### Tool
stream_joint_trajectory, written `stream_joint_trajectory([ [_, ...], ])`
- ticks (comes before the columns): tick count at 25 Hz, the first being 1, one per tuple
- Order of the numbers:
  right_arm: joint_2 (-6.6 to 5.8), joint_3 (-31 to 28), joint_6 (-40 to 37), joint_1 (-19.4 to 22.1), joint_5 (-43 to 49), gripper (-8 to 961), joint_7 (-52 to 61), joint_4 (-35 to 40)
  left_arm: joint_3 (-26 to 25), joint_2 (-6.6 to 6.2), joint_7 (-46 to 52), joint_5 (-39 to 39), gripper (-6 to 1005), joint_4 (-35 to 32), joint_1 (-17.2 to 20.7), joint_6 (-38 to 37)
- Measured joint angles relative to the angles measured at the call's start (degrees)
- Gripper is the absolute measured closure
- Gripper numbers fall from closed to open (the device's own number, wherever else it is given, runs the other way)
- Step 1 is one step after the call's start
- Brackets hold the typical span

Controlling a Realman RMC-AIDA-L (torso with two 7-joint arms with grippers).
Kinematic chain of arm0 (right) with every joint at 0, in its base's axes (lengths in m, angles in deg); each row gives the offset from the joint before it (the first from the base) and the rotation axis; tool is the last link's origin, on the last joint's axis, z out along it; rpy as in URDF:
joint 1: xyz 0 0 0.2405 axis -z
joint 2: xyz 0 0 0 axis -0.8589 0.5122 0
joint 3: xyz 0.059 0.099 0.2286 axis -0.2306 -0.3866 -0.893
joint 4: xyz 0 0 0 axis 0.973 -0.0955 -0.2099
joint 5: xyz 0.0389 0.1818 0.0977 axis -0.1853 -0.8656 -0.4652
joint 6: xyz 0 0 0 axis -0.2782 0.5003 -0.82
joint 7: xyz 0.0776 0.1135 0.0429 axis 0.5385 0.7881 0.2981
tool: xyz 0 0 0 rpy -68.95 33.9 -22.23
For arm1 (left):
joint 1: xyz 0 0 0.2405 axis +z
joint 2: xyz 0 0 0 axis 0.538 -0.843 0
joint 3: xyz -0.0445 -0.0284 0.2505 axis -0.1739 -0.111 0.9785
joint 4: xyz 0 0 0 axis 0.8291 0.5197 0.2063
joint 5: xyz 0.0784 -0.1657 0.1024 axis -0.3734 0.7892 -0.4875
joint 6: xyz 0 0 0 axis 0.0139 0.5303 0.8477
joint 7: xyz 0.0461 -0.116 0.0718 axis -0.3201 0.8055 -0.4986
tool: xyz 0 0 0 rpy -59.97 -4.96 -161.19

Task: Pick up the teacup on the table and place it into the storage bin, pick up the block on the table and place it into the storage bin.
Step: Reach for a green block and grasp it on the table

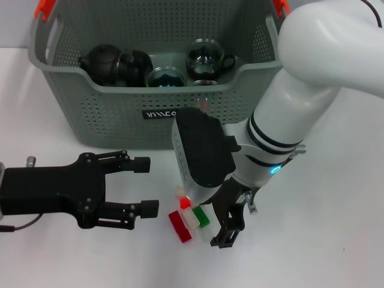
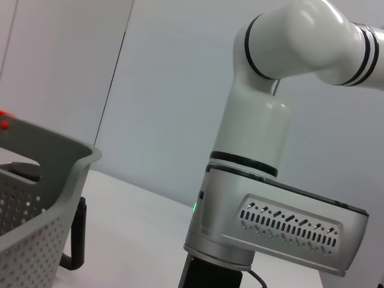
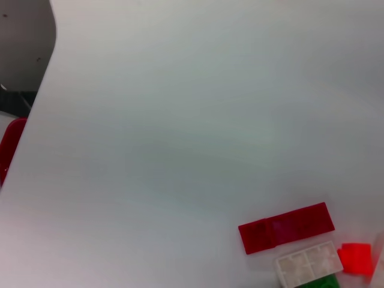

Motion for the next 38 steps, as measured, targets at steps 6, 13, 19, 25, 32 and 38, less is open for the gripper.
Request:
stream_joint_trajectory([
  [6,0.02,0.77,0.62,0.07,-0.35,70,0.03,-0.59,0.00,0.00,0.00,-0.04,104,0.00,0.00,-0.03],
  [13,0.02,3.04,2.86,-0.03,-0.88,70,0.36,-0.85,0.00,-0.01,0.00,-0.14,104,0.02,0.09,-0.06],
  [19,0.02,3.68,4.07,-0.13,-0.97,69,0.79,-0.84,0.00,0.06,0.00,-0.17,104,0.06,0.09,-0.06],
  [25,0.02,3.84,4.70,-0.13,-1.25,70,0.82,-0.84,0.00,0.08,0.00,-0.21,103,0.06,0.09,-0.05],
  [32,0.01,4.14,4.79,-0.13,-2.37,71,0.82,-0.96,0.00,0.08,0.00,-0.23,103,0.06,0.24,-0.05],
  [38,0.01,4.44,4.91,-0.21,-3.43,69,0.82,-1.55,0.00,0.18,0.00,-0.20,104,0.06,0.26,-0.05],
])
